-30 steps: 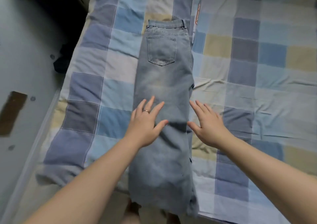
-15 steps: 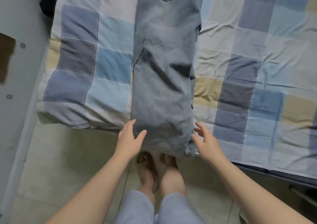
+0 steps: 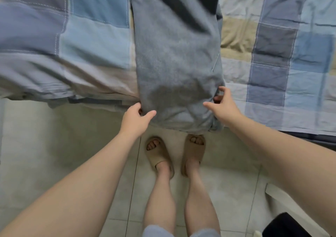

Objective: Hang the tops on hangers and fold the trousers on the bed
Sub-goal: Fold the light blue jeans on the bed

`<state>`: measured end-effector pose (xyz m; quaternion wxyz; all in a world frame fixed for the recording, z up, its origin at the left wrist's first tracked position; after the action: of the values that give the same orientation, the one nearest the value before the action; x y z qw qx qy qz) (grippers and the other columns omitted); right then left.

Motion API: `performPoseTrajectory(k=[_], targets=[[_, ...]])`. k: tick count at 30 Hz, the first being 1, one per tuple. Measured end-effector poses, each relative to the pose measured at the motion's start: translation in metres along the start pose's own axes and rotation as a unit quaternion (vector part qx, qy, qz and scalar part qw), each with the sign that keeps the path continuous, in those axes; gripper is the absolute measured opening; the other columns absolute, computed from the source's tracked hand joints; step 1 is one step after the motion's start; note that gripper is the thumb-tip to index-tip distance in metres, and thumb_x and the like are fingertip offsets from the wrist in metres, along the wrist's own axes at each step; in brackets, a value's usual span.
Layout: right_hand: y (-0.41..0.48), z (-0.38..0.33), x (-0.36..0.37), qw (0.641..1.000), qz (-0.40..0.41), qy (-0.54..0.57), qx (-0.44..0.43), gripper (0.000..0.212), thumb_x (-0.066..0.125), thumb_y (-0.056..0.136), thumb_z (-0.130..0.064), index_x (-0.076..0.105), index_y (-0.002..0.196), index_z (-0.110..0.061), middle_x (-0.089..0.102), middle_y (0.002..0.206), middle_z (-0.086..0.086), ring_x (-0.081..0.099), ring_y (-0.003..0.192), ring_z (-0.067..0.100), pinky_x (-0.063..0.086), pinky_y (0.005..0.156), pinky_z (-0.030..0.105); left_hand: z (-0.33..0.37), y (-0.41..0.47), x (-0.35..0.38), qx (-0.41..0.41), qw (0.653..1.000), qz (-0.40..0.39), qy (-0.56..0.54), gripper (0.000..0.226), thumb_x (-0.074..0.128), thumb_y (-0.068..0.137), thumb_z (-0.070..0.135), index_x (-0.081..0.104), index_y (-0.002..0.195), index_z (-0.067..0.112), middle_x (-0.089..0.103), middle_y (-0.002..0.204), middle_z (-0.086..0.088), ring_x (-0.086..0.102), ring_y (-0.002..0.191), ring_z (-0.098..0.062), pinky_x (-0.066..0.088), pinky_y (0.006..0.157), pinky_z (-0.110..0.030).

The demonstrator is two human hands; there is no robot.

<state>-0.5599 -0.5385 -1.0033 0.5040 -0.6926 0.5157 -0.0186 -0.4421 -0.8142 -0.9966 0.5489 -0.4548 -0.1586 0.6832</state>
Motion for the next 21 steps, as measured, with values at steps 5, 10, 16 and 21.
performPoseTrajectory(k=[5,10,16,21], targets=[[0.010,0.005,0.005,1.000,0.022,0.003,0.022,0.069,0.083,0.082,-0.031,0.038,0.132,-0.013,0.050,0.097,-0.004,0.055,0.088,0.010,0.047,0.077,0.025,-0.007,-0.004,0.013,-0.006,0.999,-0.011,-0.033,0.031,0.070,0.090,0.038,0.070,0.115,0.020,0.073,0.107,0.007,0.067,0.103,-0.015,0.054,0.095,-0.037],[0.012,0.016,0.003,0.999,0.016,-0.034,0.039,0.068,0.086,0.076,-0.039,0.050,0.127,-0.013,0.056,0.120,0.007,0.059,0.108,0.025,0.051,0.092,0.040,-0.015,-0.023,0.026,-0.024,0.997,-0.021,-0.072,0.035,0.075,0.088,0.032,0.069,0.118,0.015,0.073,0.111,0.003,0.068,0.105,-0.015,0.053,0.096,-0.036],[0.000,0.028,-0.006,0.994,-0.097,0.012,0.055,0.032,0.084,0.080,-0.026,0.070,0.108,-0.016,0.073,0.110,0.004,0.069,0.092,0.016,0.056,0.078,0.029,-0.031,-0.047,0.039,-0.093,0.991,-0.064,-0.077,0.028,0.079,0.086,0.024,0.074,0.111,0.013,0.074,0.103,0.001,0.069,0.101,-0.018,0.053,0.092,-0.030],[-0.026,0.035,-0.022,0.996,-0.074,0.050,-0.029,0.021,0.070,0.092,-0.026,0.070,0.110,-0.014,0.075,0.104,0.002,0.071,0.096,0.017,0.058,0.087,0.040,-0.027,-0.063,0.048,-0.088,0.992,-0.062,-0.062,0.029,0.072,0.090,0.019,0.072,0.118,0.009,0.074,0.112,-0.002,0.068,0.106,-0.020,0.053,0.098,-0.036]])
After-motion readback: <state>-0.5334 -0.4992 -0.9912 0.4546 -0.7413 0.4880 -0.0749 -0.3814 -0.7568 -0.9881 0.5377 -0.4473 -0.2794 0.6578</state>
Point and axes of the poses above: each hand's wrist, its own y-axis towards the middle knuckle, its own x-axis out of the palm, z = x × y, the point moved 2 cm from there along y, towards the middle knuckle
